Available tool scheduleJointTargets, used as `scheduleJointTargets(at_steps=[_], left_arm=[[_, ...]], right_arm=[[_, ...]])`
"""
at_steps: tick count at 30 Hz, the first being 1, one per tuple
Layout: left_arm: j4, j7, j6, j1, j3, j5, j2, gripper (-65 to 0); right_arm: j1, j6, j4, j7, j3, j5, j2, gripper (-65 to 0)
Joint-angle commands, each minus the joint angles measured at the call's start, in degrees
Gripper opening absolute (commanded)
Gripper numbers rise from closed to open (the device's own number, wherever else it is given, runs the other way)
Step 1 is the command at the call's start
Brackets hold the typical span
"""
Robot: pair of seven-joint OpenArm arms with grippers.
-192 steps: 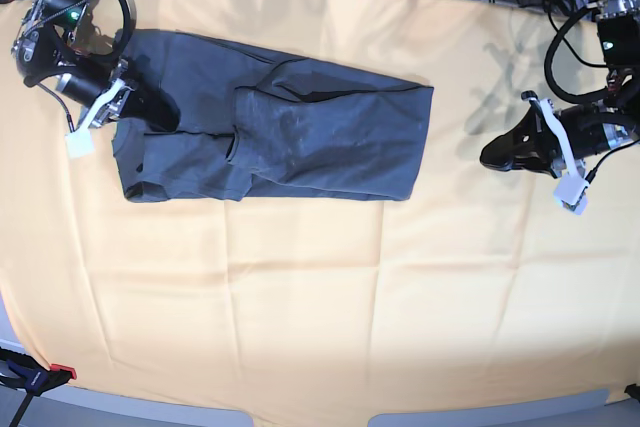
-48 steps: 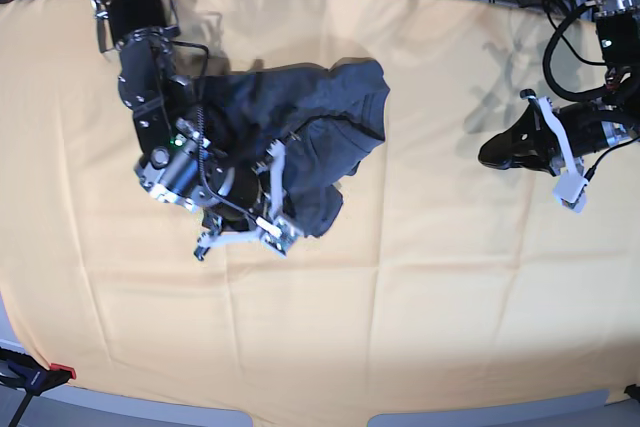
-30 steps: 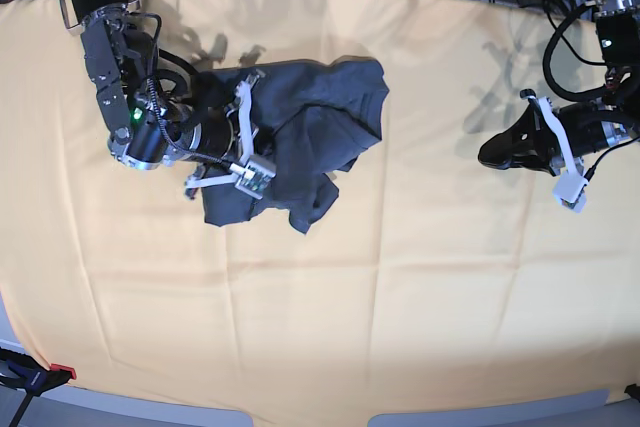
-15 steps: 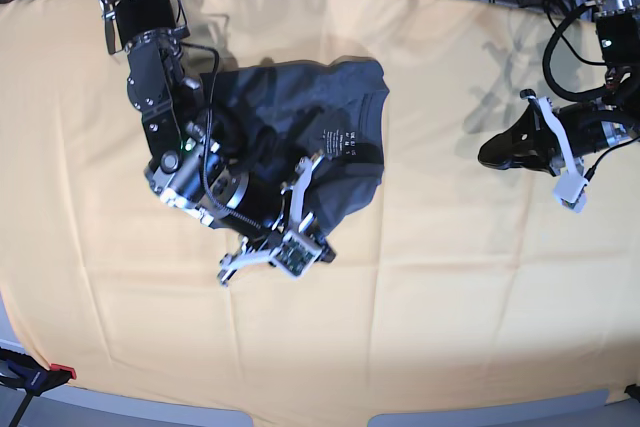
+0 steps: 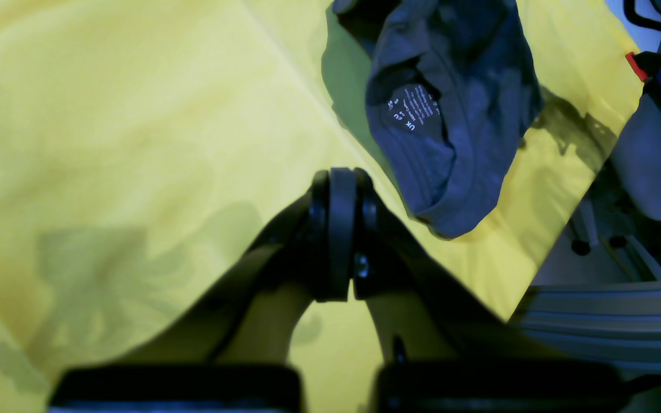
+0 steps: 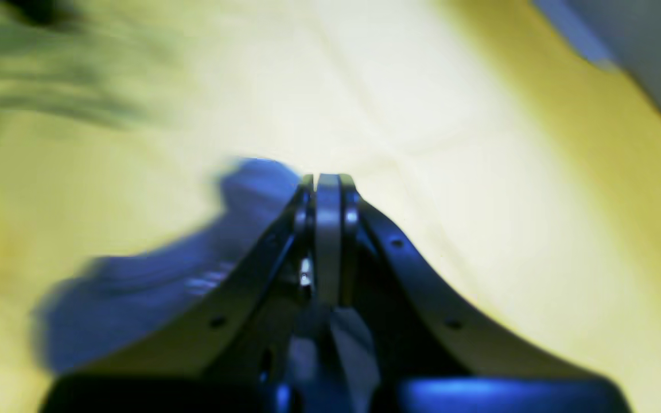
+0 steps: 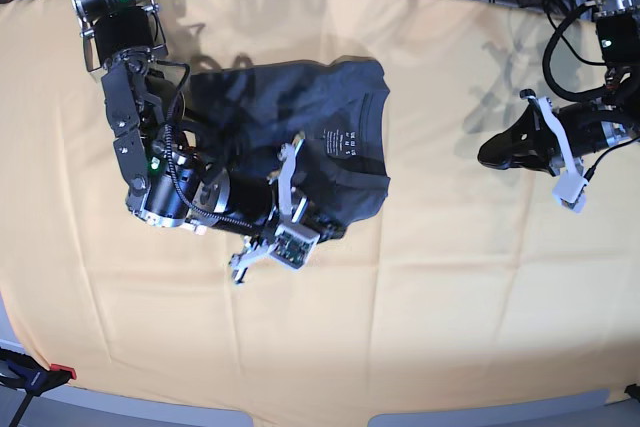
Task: Fold the T-shirt properly
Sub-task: 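Flatten and tuck the folded shirt edges with the right gripper, then grasp the shirt's collar edge with the left gripper and lift it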
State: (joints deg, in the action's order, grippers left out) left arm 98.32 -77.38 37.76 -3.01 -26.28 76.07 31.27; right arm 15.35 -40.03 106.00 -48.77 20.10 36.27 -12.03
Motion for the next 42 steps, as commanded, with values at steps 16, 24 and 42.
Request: scheduleJointTargets(at_steps=[16, 24, 42], left_arm=[[0.87, 1.14, -0.04, 0.81, -0.44, 1.44, 1.09, -65.0], [0.94, -1.92, 2.24, 0.85, -0.44, 8.93, 1.11, -65.0], [18.45, -2.62, 2.24, 0.59, 28.79, 2.49, 0.76, -65.0]], right_arm=[[3.04, 0.03, -27.3, 13.03, 0.59, -14.43, 5.53, -65.0], [5.86, 0.03, -9.84, 1.84, -3.78, -8.37, 5.46, -65.0], [5.25, 0.76, -21.94, 1.6, -7.93, -9.25, -7.21, -65.0]])
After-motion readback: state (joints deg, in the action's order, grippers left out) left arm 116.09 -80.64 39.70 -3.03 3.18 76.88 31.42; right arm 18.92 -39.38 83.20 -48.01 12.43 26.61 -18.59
